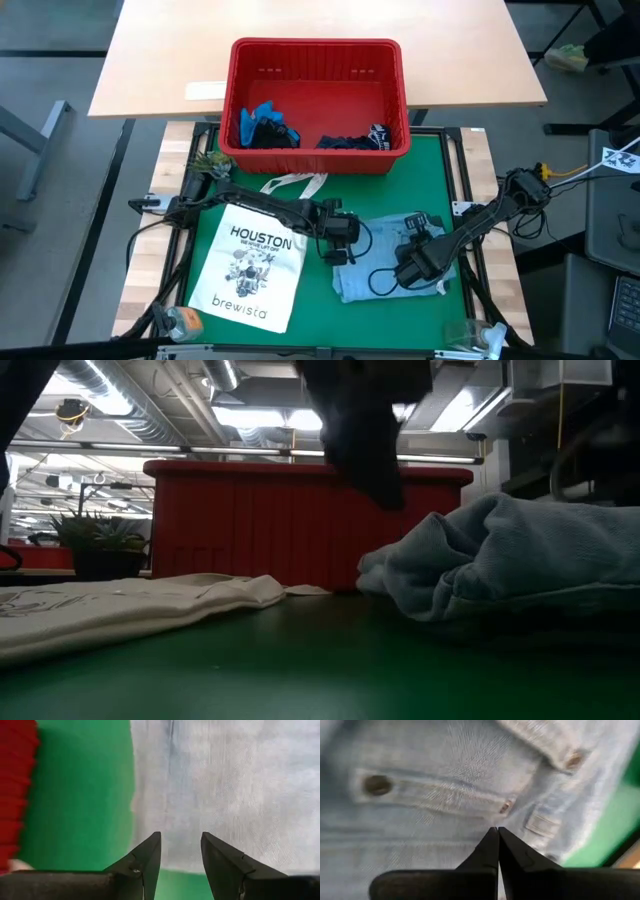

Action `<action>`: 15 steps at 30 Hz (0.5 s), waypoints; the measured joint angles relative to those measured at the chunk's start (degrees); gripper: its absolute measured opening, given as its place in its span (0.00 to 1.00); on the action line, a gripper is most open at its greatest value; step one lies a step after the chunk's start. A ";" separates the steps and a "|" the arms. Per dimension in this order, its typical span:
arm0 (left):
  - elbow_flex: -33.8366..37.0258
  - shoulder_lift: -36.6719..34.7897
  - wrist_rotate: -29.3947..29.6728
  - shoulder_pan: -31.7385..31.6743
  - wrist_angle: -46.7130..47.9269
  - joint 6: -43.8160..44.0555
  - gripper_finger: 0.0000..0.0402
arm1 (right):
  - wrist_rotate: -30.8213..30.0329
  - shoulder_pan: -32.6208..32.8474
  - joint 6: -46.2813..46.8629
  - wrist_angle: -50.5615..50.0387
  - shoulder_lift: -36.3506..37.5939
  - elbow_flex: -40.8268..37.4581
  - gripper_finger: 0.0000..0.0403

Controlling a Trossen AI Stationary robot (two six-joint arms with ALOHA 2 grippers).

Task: Fold Laundry from Bin
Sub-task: Stack the light blue jeans on top of the green t-shirt, then fold the black boxer

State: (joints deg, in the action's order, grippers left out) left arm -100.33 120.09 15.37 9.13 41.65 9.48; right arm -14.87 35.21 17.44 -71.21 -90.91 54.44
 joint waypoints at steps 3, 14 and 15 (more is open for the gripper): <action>-7.16 0.00 0.08 -0.53 7.12 -5.86 0.34 | -0.10 0.05 -1.41 -4.17 0.00 4.99 0.00; -34.72 -1.29 0.40 -8.25 21.43 -24.86 0.34 | -13.58 -0.79 -15.41 -9.85 0.00 23.31 0.01; -32.44 -3.96 0.34 -9.25 19.34 -25.94 0.34 | -14.97 -1.31 -16.56 -9.86 0.00 24.69 0.01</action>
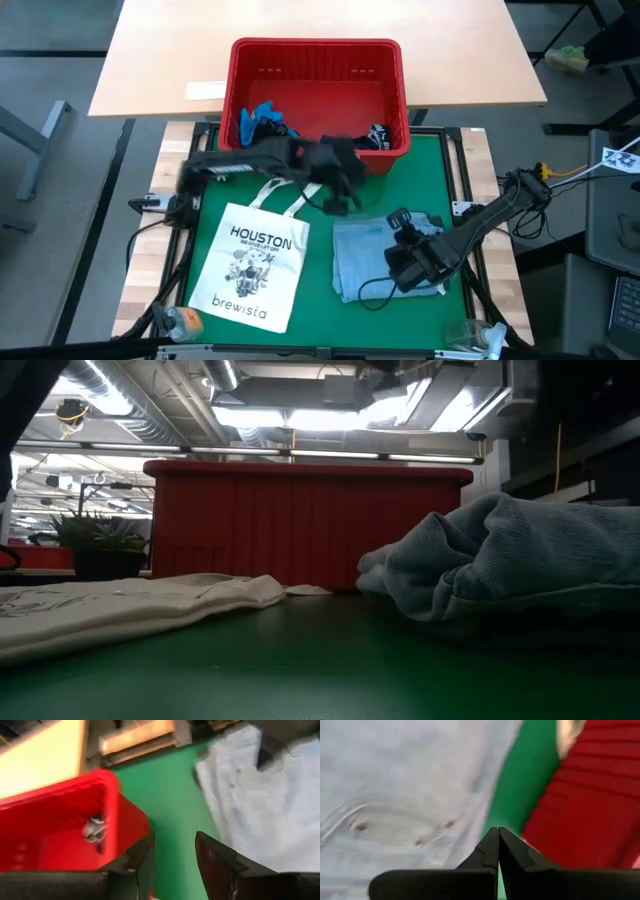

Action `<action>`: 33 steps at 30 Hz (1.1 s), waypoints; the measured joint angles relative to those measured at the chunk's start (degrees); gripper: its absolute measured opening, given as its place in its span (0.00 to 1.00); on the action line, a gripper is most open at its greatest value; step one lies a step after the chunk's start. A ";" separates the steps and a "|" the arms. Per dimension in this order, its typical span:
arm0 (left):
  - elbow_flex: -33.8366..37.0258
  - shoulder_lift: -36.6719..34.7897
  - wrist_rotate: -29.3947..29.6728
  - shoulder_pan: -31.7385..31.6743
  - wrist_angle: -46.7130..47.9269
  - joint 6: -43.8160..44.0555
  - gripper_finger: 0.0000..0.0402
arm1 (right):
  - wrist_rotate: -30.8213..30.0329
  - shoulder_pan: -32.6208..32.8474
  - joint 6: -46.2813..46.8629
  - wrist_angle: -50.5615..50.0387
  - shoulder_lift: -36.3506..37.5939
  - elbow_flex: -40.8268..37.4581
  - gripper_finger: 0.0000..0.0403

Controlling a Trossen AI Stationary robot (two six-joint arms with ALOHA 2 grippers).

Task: Fold Laundry from Bin
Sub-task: Fold the black boxer

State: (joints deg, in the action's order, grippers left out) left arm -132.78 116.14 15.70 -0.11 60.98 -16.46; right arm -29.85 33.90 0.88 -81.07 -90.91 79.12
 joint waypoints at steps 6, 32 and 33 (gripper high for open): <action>2.11 -10.37 -0.04 -8.33 3.24 -1.87 0.34 | -6.42 -6.80 -8.26 0.14 0.04 5.33 0.01; 2.18 -16.13 0.28 -30.63 -0.67 -5.09 0.34 | 8.44 -45.69 -41.46 24.26 0.07 8.23 0.01; 2.17 -16.13 0.28 -30.63 -1.47 -4.98 0.34 | 9.98 -46.38 -41.46 25.52 0.07 8.23 0.01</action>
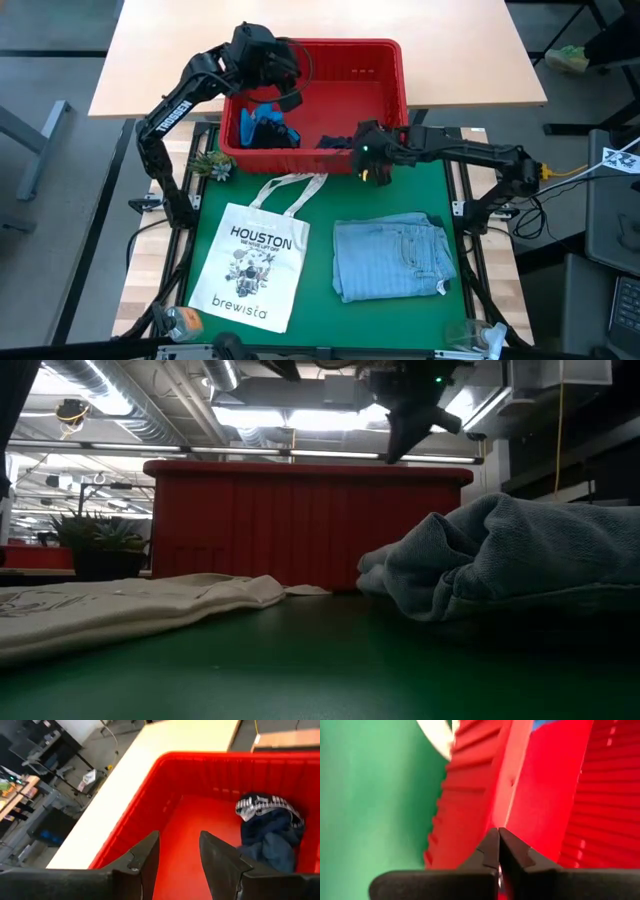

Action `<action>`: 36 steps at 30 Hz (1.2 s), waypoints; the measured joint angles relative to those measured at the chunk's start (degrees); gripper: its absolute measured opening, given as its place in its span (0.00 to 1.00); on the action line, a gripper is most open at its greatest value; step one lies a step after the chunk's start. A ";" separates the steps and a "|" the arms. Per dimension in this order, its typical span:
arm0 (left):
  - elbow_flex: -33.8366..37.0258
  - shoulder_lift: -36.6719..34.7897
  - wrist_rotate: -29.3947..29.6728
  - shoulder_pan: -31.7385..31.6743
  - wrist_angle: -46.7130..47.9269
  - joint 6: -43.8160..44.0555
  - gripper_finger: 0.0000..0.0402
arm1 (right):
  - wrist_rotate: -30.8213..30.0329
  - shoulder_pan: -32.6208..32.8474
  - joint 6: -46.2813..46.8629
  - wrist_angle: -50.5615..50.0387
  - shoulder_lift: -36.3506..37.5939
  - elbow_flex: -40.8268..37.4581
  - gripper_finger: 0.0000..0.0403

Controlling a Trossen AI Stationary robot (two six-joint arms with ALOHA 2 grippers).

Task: Fold Laundry from Bin
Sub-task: Fold the black boxer

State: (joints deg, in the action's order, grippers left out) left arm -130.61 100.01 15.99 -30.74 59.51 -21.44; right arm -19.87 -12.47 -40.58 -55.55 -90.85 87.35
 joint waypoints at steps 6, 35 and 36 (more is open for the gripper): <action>0.02 0.42 6.25 -0.84 -1.39 0.33 0.34 | 8.62 -2.66 0.03 4.91 0.00 0.00 0.01; 0.04 11.77 8.35 -12.46 0.53 13.84 0.34 | 13.48 -2.93 4.54 9.97 0.02 0.00 0.01; 0.04 11.99 8.35 -12.44 1.17 12.59 0.34 | 13.48 -2.93 4.72 9.97 0.02 0.00 0.01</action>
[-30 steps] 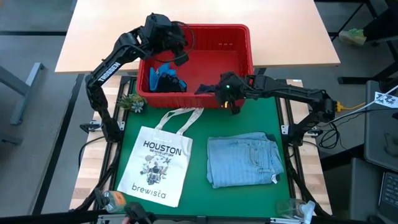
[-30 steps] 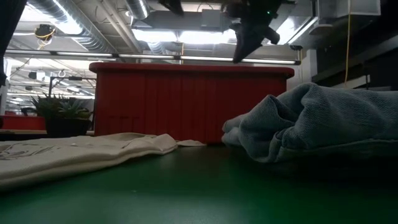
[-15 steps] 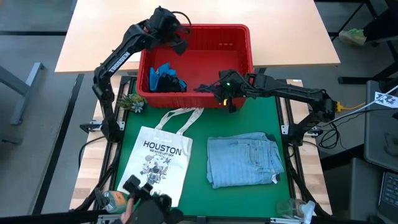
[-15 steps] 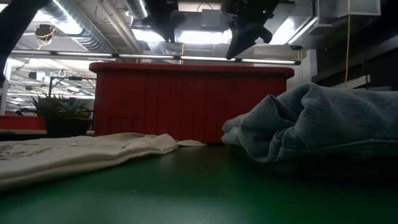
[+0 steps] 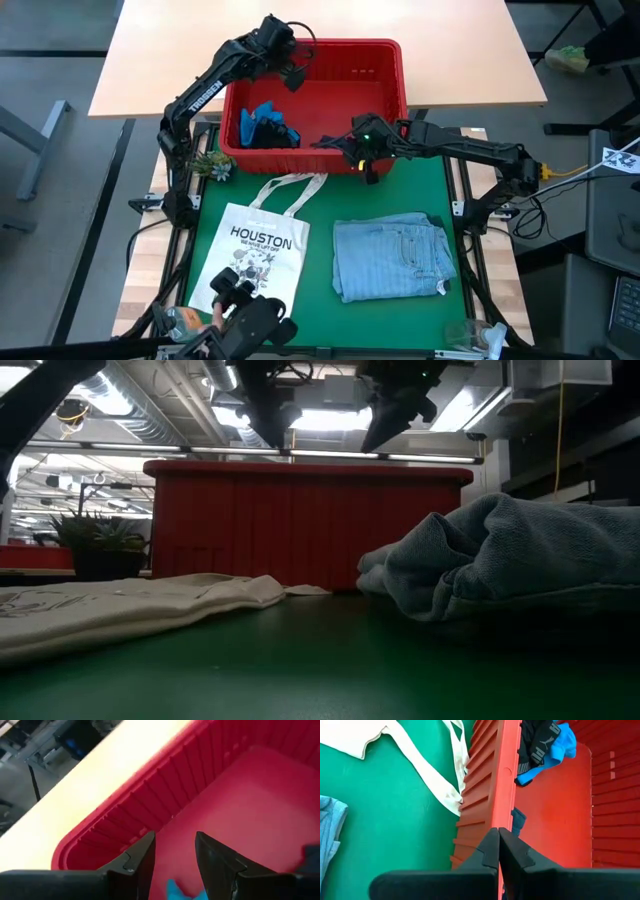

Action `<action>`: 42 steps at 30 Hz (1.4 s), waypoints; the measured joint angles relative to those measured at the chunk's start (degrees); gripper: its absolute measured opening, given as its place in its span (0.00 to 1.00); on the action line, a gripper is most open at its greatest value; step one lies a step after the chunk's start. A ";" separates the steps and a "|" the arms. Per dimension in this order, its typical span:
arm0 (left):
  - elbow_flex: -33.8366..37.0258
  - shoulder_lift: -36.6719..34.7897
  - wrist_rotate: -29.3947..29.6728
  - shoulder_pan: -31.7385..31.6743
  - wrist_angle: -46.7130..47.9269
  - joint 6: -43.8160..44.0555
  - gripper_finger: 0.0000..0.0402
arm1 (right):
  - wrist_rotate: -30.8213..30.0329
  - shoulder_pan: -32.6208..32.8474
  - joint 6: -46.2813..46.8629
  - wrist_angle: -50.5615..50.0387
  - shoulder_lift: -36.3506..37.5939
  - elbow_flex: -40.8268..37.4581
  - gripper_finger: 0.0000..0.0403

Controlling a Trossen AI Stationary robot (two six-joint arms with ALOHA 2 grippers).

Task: Fold Laundry from Bin
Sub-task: Fold the black boxer

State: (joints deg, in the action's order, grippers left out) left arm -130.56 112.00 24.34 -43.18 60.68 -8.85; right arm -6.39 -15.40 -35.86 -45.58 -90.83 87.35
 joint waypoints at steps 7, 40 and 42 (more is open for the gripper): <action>0.00 2.08 0.14 -0.63 7.77 0.77 0.34 | 0.23 0.00 1.18 0.13 0.00 0.00 0.01; 0.00 4.53 0.46 -0.63 3.56 2.63 0.34 | 1.49 0.00 1.43 2.14 0.02 0.00 0.01; 0.00 4.53 0.43 -0.54 1.94 2.67 0.34 | 1.49 0.00 1.50 2.12 0.02 0.00 0.01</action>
State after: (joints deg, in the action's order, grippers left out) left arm -130.56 116.53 24.76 -43.71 62.62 -6.17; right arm -4.90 -15.40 -34.36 -43.46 -90.80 87.35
